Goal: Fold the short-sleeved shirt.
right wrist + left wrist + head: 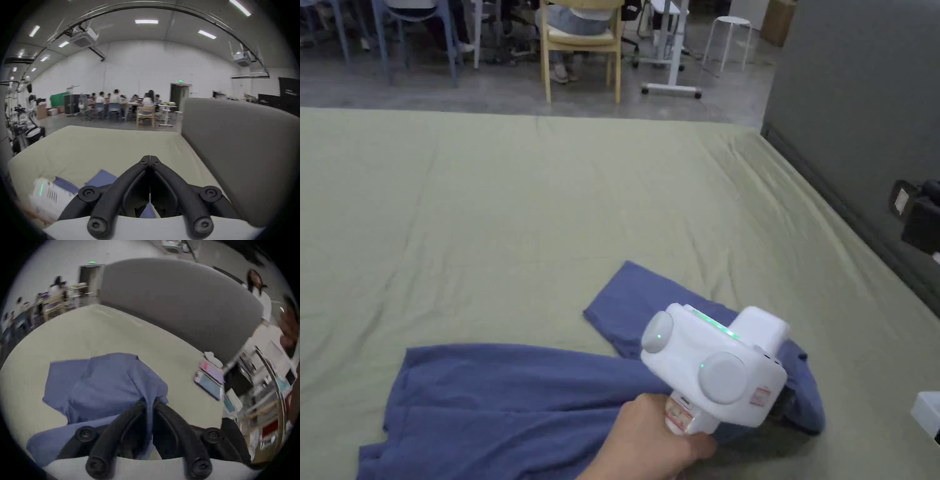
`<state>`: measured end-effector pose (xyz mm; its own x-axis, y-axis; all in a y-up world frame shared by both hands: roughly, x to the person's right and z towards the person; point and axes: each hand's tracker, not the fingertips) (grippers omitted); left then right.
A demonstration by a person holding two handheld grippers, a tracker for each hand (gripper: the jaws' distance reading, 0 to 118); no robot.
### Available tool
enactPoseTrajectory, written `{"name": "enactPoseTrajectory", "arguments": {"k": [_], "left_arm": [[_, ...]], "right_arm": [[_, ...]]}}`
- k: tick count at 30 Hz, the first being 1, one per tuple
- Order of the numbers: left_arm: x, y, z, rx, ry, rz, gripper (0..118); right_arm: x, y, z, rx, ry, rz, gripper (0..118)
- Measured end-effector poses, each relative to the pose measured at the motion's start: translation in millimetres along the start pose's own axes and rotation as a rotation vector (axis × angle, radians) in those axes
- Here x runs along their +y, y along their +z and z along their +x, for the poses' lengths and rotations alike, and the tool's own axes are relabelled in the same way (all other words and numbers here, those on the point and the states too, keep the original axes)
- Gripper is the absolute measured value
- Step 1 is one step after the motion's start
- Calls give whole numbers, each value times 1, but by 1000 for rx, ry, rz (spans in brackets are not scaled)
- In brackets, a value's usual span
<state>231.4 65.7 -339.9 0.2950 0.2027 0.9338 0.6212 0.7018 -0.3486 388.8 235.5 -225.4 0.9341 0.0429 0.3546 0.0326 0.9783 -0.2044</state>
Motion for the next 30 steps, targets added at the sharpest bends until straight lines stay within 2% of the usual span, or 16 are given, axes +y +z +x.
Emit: {"name": "enactPoseTrajectory", "arguments": {"k": [4,7,9,10,11,12,16,20,22,23,24,25,27,30], "left_arm": [[-8,-44,47,-124,-45,-115,3],[-25,-69,54,-66,-97,-204,3],[-33,-78,46,-75,-20,-235,5],[-35,-83,41,-75,24,-247,17],[-37,-87,37,-72,63,-261,45],[-42,-93,33,-67,91,-285,80],[-53,-84,23,-85,163,-263,82],[-55,1,12,-83,167,-95,82],[-63,70,2,-6,174,14,75],[-72,104,-3,37,185,68,63],[-83,140,-5,105,207,126,25],[-98,176,-6,195,234,184,0],[-132,240,-1,439,297,271,0],[-175,300,12,736,334,251,0]], "right_arm": [[-12,-4,31,-40,-58,-11,2],[-25,-9,35,-45,-67,-35,2],[-34,-12,34,-35,-75,-52,2],[-38,-15,32,-27,-81,-62,2],[-42,-18,30,-18,-86,-73,2],[-45,-20,28,-10,-90,-82,2],[-53,-20,14,23,-92,-100,2],[-58,-18,2,58,-93,-115,2],[-63,-13,-4,85,-107,-122,2],[-66,-12,-8,94,-111,-130,2],[-69,-11,-12,99,-109,-134,2],[-73,-6,-17,103,-105,-141,2],[-82,0,-25,113,-95,-156,2],[-98,9,-37,112,-71,-173,2]]}}
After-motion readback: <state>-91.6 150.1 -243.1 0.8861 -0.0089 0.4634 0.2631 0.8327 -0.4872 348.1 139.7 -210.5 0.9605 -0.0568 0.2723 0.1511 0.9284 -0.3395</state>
